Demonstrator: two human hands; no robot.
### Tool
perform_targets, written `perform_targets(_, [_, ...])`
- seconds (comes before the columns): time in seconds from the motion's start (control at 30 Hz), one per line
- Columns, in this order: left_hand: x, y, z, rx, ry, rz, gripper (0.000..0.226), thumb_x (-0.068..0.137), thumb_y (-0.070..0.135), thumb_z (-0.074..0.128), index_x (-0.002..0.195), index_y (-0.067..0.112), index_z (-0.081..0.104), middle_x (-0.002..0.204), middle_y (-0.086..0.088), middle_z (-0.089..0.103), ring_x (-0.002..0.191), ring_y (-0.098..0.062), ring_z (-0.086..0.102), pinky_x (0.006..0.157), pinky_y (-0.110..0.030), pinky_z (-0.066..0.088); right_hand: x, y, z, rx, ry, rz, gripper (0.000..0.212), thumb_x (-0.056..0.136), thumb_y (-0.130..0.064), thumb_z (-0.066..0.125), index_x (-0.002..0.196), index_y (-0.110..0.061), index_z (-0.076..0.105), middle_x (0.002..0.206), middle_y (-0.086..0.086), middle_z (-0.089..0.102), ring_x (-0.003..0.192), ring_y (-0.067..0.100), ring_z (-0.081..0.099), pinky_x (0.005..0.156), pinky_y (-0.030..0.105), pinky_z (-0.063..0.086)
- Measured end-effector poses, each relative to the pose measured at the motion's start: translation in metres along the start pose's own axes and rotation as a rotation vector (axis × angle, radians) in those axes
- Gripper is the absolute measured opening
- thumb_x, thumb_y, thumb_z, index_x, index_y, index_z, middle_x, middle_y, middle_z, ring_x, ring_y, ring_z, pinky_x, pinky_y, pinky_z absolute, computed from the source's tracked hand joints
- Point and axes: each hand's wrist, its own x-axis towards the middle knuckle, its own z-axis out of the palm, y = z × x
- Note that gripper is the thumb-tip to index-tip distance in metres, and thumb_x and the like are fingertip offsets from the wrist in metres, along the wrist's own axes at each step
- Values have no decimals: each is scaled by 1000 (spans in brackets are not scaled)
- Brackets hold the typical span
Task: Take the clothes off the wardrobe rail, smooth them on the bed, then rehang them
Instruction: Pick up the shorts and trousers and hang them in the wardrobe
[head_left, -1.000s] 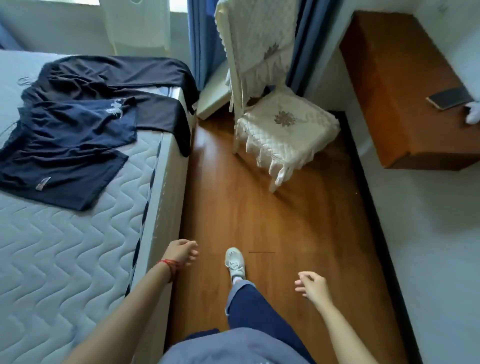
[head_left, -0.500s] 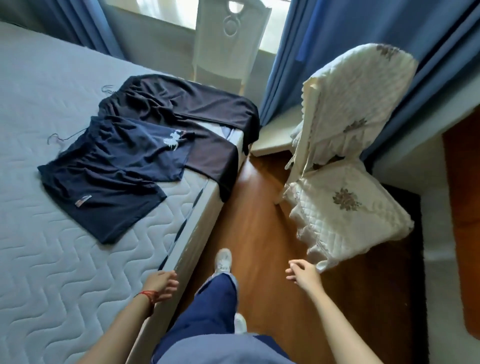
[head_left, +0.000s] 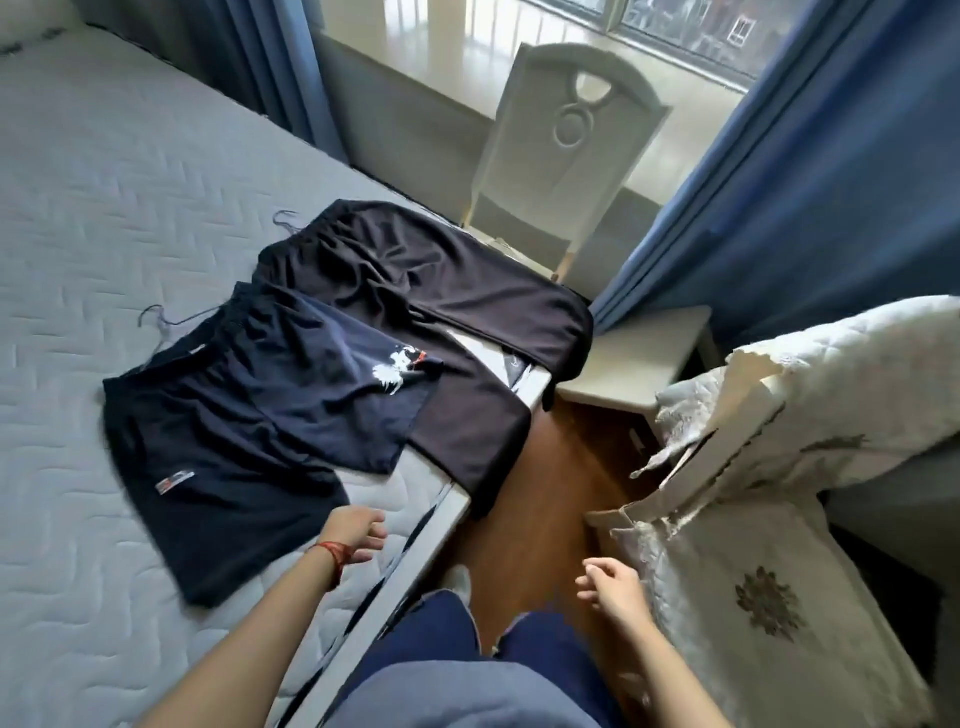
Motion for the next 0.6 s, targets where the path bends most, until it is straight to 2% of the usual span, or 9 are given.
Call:
perform_targets(0.17, [28,78,-7,-199,17,53,28,90,9,45,62,15,42,50,0,41,34,-7,36,32,-9,21,56,-70,1,-95,-66,-23,25,91,-4,49,72,-17,58,63,5,61,51,15,56,48,18,38])
perform_targets(0.27, [40,104,-14,-268,110,49,24,91,11,46,67,12,48,58,-5,46,32,-8,42,32,-10,25,96,-119,4,-187,-116,-63,22,90,-6,50,74,-16,60,67,6,62,53,15,57,45,17,38])
perform_targets(0.47, [57,111,-12,-534,292,-72,24,92,10,47,68,10,48,58,-8,46,23,-5,42,32,-8,28,173,-243,17,-388,-282,-214,24,87,-6,51,71,-19,62,62,2,64,62,22,59,71,38,50])
perform_targets(0.6, [62,113,5,-665,374,-172,24,90,9,48,66,10,46,56,-7,47,23,-6,42,33,-9,29,212,-326,32,-497,-366,-290,19,87,-5,50,75,-16,61,60,2,64,56,20,60,56,27,46])
